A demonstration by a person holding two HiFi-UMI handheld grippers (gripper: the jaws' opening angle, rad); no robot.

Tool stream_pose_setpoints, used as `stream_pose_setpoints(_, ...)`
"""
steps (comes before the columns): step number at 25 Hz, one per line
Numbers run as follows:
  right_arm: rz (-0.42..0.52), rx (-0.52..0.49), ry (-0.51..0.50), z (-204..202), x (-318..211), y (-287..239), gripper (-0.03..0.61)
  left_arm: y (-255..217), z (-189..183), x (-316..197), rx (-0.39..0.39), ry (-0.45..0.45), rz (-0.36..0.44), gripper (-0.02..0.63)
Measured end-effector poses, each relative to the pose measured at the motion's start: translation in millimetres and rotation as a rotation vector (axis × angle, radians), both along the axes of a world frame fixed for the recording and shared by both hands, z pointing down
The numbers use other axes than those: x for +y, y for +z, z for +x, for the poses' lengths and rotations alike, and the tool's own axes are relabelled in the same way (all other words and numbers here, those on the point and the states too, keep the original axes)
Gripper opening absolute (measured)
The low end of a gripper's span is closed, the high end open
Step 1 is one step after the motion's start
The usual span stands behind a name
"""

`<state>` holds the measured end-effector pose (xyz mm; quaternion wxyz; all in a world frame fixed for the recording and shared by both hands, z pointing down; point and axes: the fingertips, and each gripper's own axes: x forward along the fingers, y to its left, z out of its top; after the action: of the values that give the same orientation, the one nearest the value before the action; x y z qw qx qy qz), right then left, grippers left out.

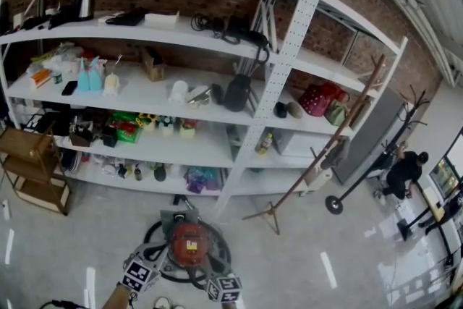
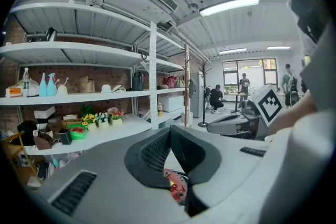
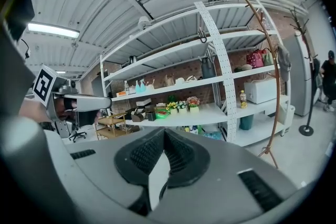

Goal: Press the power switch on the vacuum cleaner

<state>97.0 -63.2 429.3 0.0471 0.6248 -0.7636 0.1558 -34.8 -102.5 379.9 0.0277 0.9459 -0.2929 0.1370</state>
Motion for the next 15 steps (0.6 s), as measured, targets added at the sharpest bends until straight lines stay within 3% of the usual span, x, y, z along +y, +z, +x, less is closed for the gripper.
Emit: stream_pose_setpoints(15, 0.076, 0.047, -0.006, -5, 21, -52, 0.011, -42, -13, 18, 0.034, -0.006, 0.078, 0.006)
